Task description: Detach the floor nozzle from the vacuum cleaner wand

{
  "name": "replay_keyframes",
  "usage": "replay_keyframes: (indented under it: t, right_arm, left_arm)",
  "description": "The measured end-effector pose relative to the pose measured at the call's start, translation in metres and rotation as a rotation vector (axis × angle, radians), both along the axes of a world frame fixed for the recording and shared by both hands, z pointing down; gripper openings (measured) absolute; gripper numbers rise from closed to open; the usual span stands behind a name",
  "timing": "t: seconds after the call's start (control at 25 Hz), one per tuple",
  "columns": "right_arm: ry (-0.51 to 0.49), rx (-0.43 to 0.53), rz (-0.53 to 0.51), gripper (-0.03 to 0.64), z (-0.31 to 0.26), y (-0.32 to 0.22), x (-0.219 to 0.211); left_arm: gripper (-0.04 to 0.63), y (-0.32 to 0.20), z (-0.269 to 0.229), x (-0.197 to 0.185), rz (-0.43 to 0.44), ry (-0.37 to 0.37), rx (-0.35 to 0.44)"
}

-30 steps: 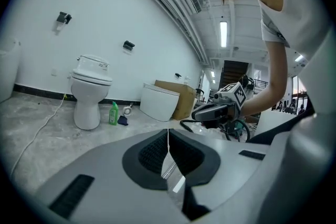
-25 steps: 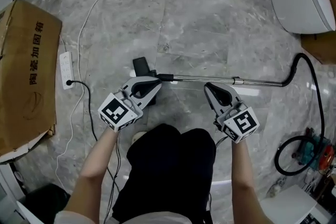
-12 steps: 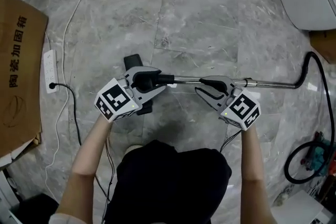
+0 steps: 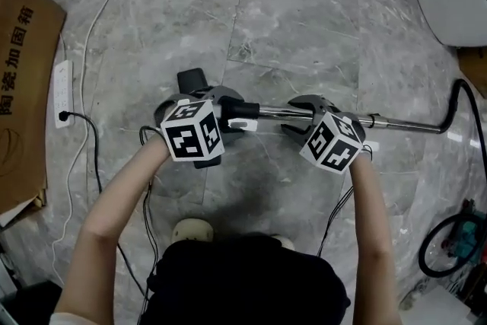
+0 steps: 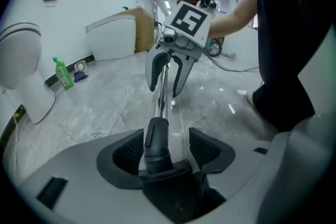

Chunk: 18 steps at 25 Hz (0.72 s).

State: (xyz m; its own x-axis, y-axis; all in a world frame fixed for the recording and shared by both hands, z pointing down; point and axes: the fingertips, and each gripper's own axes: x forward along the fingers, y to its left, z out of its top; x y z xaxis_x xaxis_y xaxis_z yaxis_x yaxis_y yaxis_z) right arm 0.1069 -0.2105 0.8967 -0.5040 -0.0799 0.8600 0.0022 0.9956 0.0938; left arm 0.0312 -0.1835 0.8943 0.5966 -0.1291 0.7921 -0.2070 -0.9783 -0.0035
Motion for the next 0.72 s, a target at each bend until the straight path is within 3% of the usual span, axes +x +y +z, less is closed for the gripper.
replay_keyframes:
  t: [0.08,0.24,0.36,0.56,0.72]
  right_arm:
    - [0.046,-0.004,-0.034,0.201,0.014,0.004,-0.002]
    - [0.085,0.068,-0.071,0.199,0.03,0.003,-0.009]
    - [0.101,0.094,-0.081,0.199,0.038,-0.001,-0.013]
    - [0.223,0.198,-0.172,0.198,0.053,-0.002,-0.009]
    - [0.21,0.272,-0.149,0.156,0.054,-0.008,-0.008]
  left_arm:
    - [0.256,-0.003,0.013,0.0,0.024,-0.062,0.017]
    - [0.256,-0.01,0.025,0.007,-0.009,-0.069,0.009]
    - [0.255,-0.022,0.032,0.011,-0.03,-0.099,0.056]
    - [0.234,-0.017,0.048,0.013,0.062,-0.213,0.128]
    - [0.187,-0.023,0.047,0.013,0.059,-0.201,0.192]
